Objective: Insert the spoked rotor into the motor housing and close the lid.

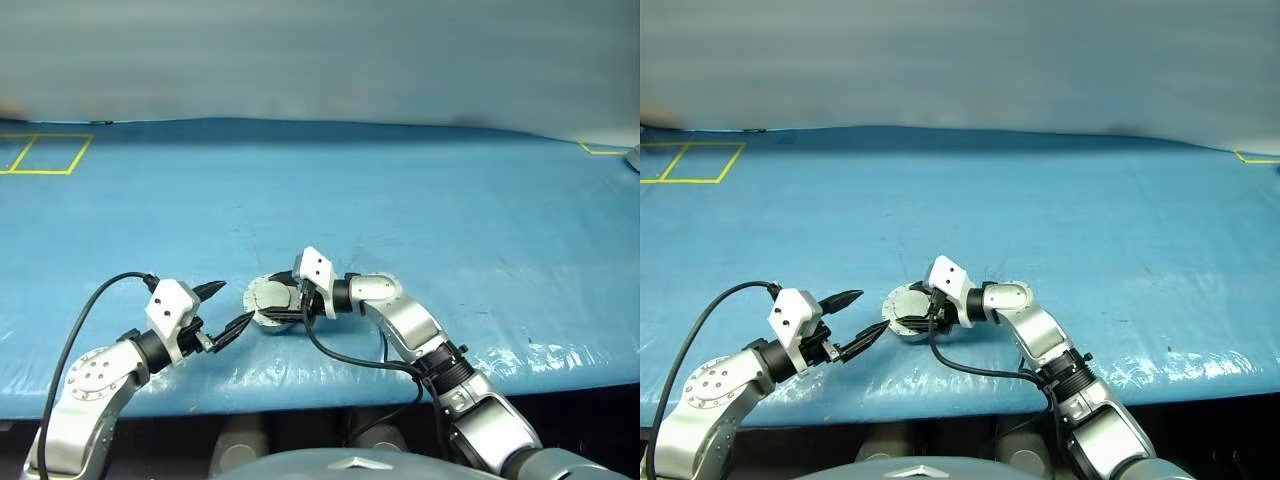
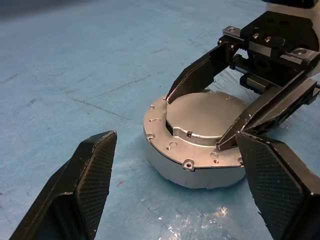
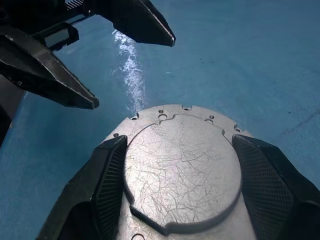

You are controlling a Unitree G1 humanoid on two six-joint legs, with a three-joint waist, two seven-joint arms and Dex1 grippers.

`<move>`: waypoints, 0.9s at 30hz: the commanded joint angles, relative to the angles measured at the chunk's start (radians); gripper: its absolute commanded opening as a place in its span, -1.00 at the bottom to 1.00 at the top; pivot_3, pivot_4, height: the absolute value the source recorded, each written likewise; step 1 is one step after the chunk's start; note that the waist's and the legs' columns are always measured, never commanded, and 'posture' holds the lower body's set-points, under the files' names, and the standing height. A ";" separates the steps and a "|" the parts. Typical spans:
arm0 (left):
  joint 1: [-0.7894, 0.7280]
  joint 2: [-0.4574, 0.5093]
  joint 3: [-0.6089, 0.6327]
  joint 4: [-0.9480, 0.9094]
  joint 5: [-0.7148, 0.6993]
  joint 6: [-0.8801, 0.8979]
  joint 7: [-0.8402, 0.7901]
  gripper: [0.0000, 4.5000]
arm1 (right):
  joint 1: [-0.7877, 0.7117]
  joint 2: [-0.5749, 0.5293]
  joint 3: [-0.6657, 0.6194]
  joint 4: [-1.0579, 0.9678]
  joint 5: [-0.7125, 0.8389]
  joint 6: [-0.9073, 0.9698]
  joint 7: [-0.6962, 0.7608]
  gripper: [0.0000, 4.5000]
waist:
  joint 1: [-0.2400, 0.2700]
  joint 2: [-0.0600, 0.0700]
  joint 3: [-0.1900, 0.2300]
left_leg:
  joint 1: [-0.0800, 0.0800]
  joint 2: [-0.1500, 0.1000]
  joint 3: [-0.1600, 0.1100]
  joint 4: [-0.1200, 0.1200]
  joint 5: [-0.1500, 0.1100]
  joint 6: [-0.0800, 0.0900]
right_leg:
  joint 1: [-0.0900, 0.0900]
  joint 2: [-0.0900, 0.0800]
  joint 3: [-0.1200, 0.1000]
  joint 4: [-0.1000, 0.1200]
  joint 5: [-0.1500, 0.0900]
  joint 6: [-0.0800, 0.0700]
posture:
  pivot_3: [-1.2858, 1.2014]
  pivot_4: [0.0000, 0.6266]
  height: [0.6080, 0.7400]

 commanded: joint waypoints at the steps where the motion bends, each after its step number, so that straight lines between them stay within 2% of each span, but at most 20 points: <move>1: -0.015 0.007 0.006 -0.014 -0.006 -0.009 -0.008 0.82 | 0.054 -0.038 0.038 0.101 -0.093 -0.040 -0.039 0.35 | -0.001 0.000 0.000 | 0.000 0.000 0.000 0.000 0.000 0.000 | 0.000 0.000 0.000 0.000 0.000 0.000 | 0.03 -0.52 1.00; 6: -0.021 0.009 -0.004 -0.013 0.001 -0.010 -0.010 0.82 | 0.052 -0.047 0.056 0.143 -0.158 -0.076 -0.099 0.35 | -0.008 0.001 -0.001 | 0.001 0.001 0.001 0.000 0.000 0.000 | 0.000 0.000 0.000 0.000 0.000 0.000 | 0.03 -0.52 1.00; 9: -0.024 0.003 -0.014 -0.019 0.000 -0.008 -0.010 0.82 | 0.061 -0.035 -0.003 0.114 -0.061 0.032 -0.077 0.35 | -0.010 0.001 -0.002 | 0.003 0.002 0.001 0.000 0.000 -0.001 | 0.000 0.000 0.000 0.001 0.001 -0.001 | 0.03 -0.52 1.00; 14: -0.024 0.009 -0.019 -0.014 0.001 -0.010 -0.017 0.82 | 0.060 -0.072 -0.006 0.083 -0.049 0.034 -0.040 0.35 | 0.001 0.003 -0.003 | 0.002 0.002 0.002 0.000 0.000 -0.001 | 0.000 -0.002 0.000 0.000 0.001 -0.002 | 0.03 -0.52 1.00; 19: -0.024 -0.001 -0.020 -0.005 0.000 -0.021 -0.023 0.82 | 0.075 0.023 -0.067 -0.056 0.048 0.063 -0.098 0.35 | 0.009 0.001 -0.002 | -0.002 0.001 0.002 -0.001 0.000 -0.001 | -0.004 -0.009 -0.001 -0.001 0.001 -0.002 | 0.03 -0.52 1.00; 22: -0.031 -0.013 -0.039 0.005 0.012 -0.029 -0.021 0.82 | 0.085 0.039 -0.069 -0.101 0.020 0.001 -0.135 0.35 | 0.002 0.001 -0.001 | -0.004 0.001 0.003 -0.004 0.000 -0.001 | -0.006 -0.008 -0.002 -0.001 0.001 -0.002 | 0.03 -0.52 1.00; 27: -0.044 -0.026 -0.072 0.012 0.025 -0.033 -0.018 0.82 | 0.101 -0.004 -0.032 -0.102 -0.028 -0.024 -0.115 0.35 | 0.001 0.001 -0.001 | -0.011 0.001 0.002 -0.005 0.000 -0.001 | -0.008 -0.001 -0.002 -0.002 0.001 -0.002 | 0.03 -0.52 1.00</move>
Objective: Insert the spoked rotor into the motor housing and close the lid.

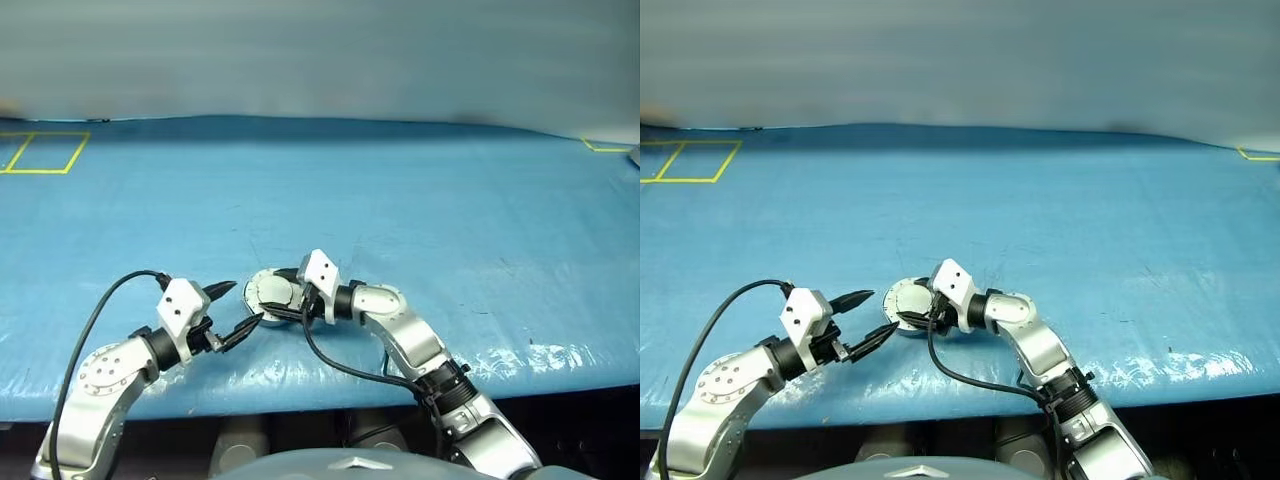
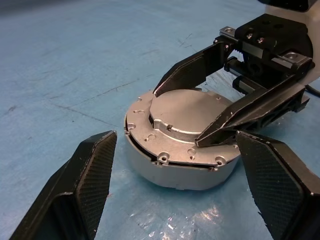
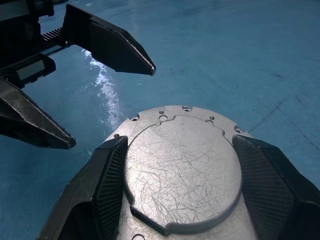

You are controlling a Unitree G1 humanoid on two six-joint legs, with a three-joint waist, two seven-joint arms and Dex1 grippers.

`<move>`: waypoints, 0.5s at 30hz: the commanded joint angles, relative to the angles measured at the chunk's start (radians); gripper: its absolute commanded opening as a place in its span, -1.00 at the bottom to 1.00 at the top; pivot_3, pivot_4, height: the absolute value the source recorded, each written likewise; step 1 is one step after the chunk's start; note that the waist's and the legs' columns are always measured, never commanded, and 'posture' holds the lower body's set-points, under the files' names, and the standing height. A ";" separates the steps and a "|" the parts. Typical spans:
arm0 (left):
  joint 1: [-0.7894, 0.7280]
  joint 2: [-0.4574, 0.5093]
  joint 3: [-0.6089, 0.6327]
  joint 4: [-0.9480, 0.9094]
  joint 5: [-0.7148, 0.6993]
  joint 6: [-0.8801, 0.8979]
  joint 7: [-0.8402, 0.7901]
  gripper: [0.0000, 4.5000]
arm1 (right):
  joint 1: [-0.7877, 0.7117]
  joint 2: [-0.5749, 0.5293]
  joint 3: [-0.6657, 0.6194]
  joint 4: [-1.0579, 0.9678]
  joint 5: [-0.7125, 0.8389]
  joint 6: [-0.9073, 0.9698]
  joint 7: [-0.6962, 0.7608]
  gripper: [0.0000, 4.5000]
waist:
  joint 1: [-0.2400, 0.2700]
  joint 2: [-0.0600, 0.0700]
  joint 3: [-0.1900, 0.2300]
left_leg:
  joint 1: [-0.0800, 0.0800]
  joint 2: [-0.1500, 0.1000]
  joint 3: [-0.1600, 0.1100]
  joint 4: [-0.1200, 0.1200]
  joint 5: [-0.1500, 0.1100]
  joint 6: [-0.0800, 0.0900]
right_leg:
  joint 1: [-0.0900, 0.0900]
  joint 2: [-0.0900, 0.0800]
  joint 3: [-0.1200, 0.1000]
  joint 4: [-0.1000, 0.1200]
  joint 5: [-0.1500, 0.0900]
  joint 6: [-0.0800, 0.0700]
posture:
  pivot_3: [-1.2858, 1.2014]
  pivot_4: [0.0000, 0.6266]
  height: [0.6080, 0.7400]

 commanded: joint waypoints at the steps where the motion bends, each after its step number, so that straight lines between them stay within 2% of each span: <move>1: -0.015 -0.008 -0.009 -0.007 0.006 -0.025 0.004 0.82 | 0.007 -0.041 0.022 0.006 -0.055 -0.028 0.006 0.35 | 0.000 0.000 0.000 | -0.001 0.000 0.000 0.000 0.000 0.000 | 0.000 0.000 0.000 0.000 0.000 0.000 | 0.03 -0.52 1.00; 6: -0.033 -0.016 -0.018 0.001 0.013 -0.024 0.009 0.82 | 0.010 -0.042 0.034 0.070 -0.078 -0.040 -0.015 0.35 | 0.000 0.000 0.000 | 0.001 0.000 0.000 0.001 0.000 0.000 | 0.001 0.001 0.000 0.000 0.000 0.000 | 0.03 -0.52 1.00; 15: -0.032 -0.011 0.006 -0.013 0.004 -0.014 0.013 0.82 | -0.003 0.099 -0.053 -0.015 0.088 0.152 -0.043 0.35 | -0.015 -0.001 0.000 | 0.007 0.003 0.000 0.001 0.000 0.000 | 0.003 0.003 0.000 0.001 0.000 0.000 | 0.03 -0.52 1.00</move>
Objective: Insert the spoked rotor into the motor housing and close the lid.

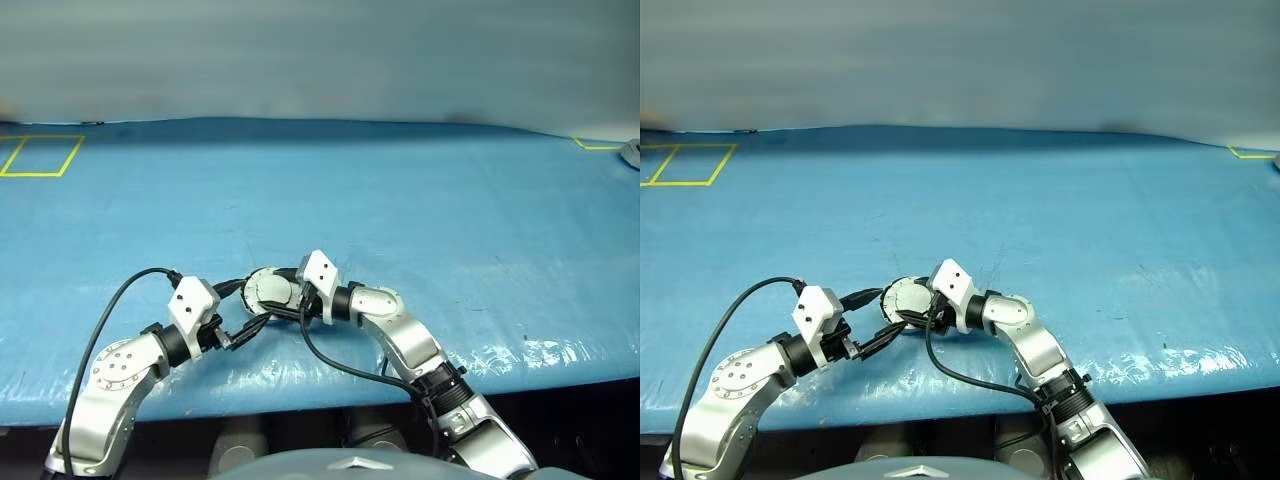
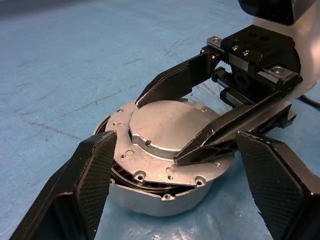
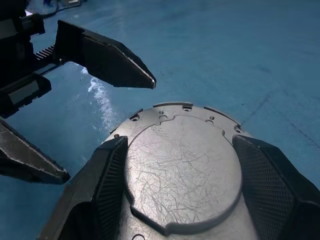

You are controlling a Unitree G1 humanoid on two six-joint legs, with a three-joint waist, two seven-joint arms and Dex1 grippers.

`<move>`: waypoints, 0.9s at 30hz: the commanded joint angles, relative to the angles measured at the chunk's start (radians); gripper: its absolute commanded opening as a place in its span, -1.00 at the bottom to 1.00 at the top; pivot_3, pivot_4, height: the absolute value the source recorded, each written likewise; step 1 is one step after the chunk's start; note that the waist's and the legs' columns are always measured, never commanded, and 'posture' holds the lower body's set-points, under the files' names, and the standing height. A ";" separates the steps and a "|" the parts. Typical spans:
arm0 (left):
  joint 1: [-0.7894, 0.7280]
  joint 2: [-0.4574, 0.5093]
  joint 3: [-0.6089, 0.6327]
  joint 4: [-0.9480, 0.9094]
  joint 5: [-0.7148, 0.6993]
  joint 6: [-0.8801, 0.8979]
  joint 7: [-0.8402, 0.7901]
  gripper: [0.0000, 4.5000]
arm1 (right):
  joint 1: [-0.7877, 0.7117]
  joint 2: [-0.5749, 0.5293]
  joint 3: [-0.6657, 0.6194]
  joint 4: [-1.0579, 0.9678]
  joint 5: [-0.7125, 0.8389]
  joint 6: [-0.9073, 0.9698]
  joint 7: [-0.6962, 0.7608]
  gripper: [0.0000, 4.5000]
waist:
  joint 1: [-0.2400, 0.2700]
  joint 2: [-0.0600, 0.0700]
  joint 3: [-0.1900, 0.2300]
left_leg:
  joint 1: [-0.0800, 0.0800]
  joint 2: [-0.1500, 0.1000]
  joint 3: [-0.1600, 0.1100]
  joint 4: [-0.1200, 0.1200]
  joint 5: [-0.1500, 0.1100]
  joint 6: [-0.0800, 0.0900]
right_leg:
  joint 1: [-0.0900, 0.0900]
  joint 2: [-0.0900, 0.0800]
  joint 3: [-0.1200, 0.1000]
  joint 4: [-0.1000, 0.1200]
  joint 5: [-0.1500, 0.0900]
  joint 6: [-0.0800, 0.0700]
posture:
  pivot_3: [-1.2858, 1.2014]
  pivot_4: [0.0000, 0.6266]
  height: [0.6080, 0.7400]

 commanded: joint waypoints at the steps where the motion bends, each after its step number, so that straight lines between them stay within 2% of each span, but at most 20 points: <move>1: 0.001 0.006 0.026 -0.025 -0.009 -0.012 0.007 0.82 | -0.008 0.026 -0.012 -0.043 0.040 0.082 -0.016 0.35 | -0.001 0.000 0.000 | 0.000 0.000 0.000 0.000 0.000 0.000 | 0.000 0.000 0.000 0.000 0.000 0.000 | 0.03 -0.52 1.00; 6: 0.007 0.004 0.046 -0.027 -0.013 -0.013 0.019 0.82 | -0.024 0.026 0.037 -0.061 -0.037 0.070 -0.061 0.35 | -0.001 0.000 0.000 | -0.001 0.000 0.001 -0.002 0.000 0.000 | 0.000 0.000 0.001 0.000 0.000 0.000 | 0.03 -0.52 1.00; 13: 0.001 -0.001 0.127 -0.019 -0.045 -0.015 0.031 0.82 | -0.054 0.037 0.056 -0.079 -0.090 0.130 -0.132 0.35 | 0.000 0.000 0.001 | -0.002 0.000 0.001 -0.002 0.000 0.000 | -0.002 -0.001 0.000 0.000 0.000 -0.001 | 0.03 -0.52 1.00; 17: -0.003 -0.001 0.152 -0.009 -0.054 -0.010 0.037 0.82 | -0.063 0.047 0.073 -0.087 -0.087 0.146 -0.126 0.35 | -0.001 0.000 0.001 | -0.002 -0.001 0.001 -0.001 0.000 0.000 | -0.002 -0.001 0.000 0.000 0.000 0.000 | 0.03 -0.52 1.00; 27: 0.002 -0.002 0.161 -0.001 -0.056 -0.016 0.039 0.82 | -0.060 0.035 0.075 0.070 -0.138 0.094 -0.161 0.35 | -0.004 -0.001 0.000 | 0.001 0.000 0.001 -0.001 0.000 -0.001 | -0.001 0.000 0.000 0.000 0.000 -0.001 | 0.03 -0.52 1.00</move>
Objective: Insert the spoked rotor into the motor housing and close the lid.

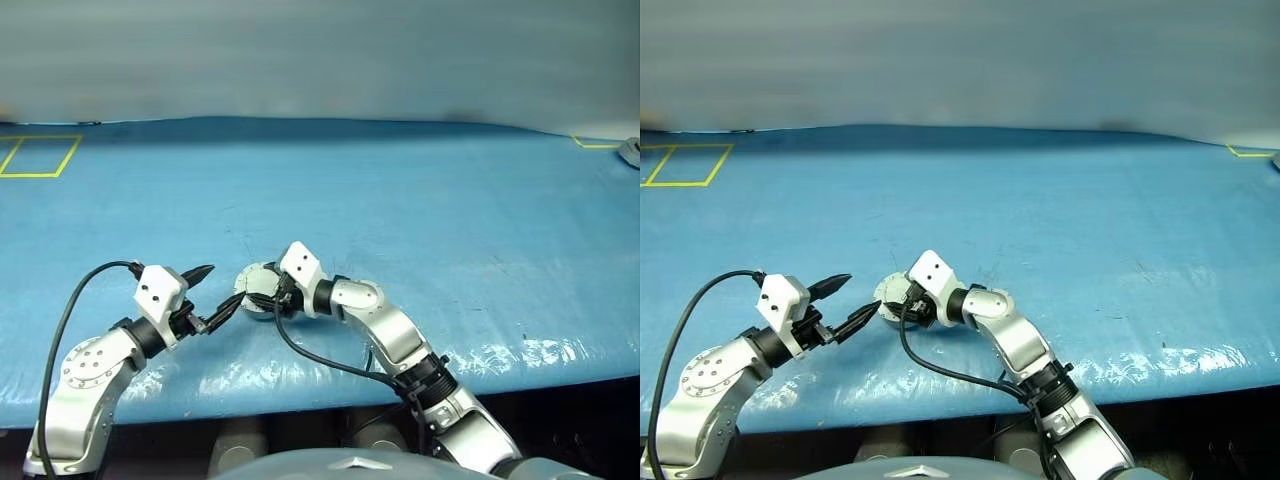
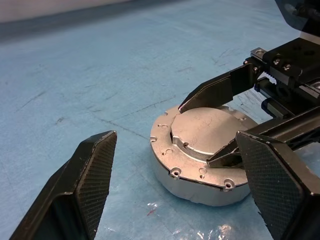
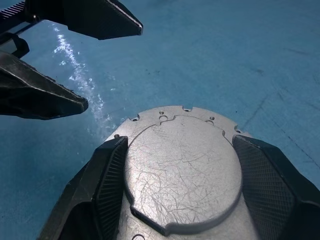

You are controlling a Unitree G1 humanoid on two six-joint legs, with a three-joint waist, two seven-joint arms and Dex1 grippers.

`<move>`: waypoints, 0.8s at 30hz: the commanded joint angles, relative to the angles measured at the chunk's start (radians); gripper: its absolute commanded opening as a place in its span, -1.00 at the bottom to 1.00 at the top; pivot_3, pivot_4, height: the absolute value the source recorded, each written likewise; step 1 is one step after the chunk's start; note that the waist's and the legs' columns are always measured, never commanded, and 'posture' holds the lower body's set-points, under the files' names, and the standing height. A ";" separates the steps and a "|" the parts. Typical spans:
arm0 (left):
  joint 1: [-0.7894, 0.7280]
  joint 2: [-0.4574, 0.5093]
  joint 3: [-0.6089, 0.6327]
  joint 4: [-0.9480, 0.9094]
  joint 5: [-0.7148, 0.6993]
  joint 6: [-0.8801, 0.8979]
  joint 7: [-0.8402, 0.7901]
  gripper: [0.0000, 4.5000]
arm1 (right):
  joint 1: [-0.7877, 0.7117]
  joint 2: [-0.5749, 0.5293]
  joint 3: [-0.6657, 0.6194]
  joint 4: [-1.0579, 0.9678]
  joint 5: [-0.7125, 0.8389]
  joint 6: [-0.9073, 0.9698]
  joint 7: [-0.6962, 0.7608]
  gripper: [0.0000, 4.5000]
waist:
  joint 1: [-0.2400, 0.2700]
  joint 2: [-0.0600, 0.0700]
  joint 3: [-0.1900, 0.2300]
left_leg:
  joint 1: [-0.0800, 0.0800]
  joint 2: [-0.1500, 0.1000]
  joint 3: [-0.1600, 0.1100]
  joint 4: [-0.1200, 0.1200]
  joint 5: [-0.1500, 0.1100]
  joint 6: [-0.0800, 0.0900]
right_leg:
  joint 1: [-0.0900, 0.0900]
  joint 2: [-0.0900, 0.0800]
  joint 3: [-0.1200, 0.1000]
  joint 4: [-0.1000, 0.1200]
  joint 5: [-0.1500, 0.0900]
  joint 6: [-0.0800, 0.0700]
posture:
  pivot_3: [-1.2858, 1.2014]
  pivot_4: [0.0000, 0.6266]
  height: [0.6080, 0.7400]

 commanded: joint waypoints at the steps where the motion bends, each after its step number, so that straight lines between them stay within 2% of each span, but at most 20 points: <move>1: -0.001 -0.002 0.017 -0.020 -0.012 -0.017 0.004 0.82 | 0.005 -0.004 0.005 0.102 -0.047 -0.021 -0.042 0.35 | -0.001 0.000 0.000 | 0.001 0.000 0.000 0.000 0.000 0.000 | 0.000 0.000 0.000 0.000 0.000 0.000 | 0.03 -0.52 1.00; 3: -0.002 -0.003 0.014 -0.020 -0.009 -0.017 0.005 0.82 | 0.007 0.016 -0.008 0.165 -0.042 -0.001 -0.064 0.35 | -0.002 0.000 0.000 | 0.002 0.000 0.000 0.000 0.000 -0.001 | 0.001 0.000 0.000 0.000 0.000 0.000 | 0.03 -0.52 1.00; 7: -0.007 -0.004 0.006 -0.020 0.003 -0.015 0.014 0.82 | 0.006 -0.007 0.044 0.249 -0.130 -0.025 -0.118 0.35 | -0.007 0.002 -0.003 | 0.006 0.000 0.000 0.000 0.000 -0.001 | 0.003 0.000 0.001 0.001 0.000 0.000 | 0.03 -0.52 1.00; 14: -0.033 -0.018 0.017 0.005 0.025 -0.013 0.066 0.82 | 0.020 -0.042 0.054 0.245 -0.139 0.032 -0.117 0.35 | -0.007 0.005 -0.014 | 0.006 -0.001 -0.001 0.000 0.001 -0.001 | 0.004 -0.003 0.000 0.001 0.000 0.000 | 0.03 -0.52 1.00; 18: -0.042 -0.019 0.011 0.009 0.029 -0.015 0.073 0.82 | 0.027 -0.074 0.079 0.244 -0.185 -0.022 -0.145 0.35 | -0.003 0.006 -0.016 | 0.006 -0.001 -0.001 0.000 0.001 -0.001 | 0.004 -0.005 0.001 0.001 0.000 0.000 | 0.03 -0.52 1.00; 24: -0.067 -0.009 -0.005 0.050 0.084 0.014 0.113 0.82 | 0.044 -0.080 0.060 0.212 -0.144 0.034 -0.131 0.35 | 0.006 0.010 -0.019 | 0.006 -0.001 -0.001 0.000 0.000 -0.002 | 0.004 -0.011 -0.001 0.001 0.000 0.000 | 0.03 -0.52 1.00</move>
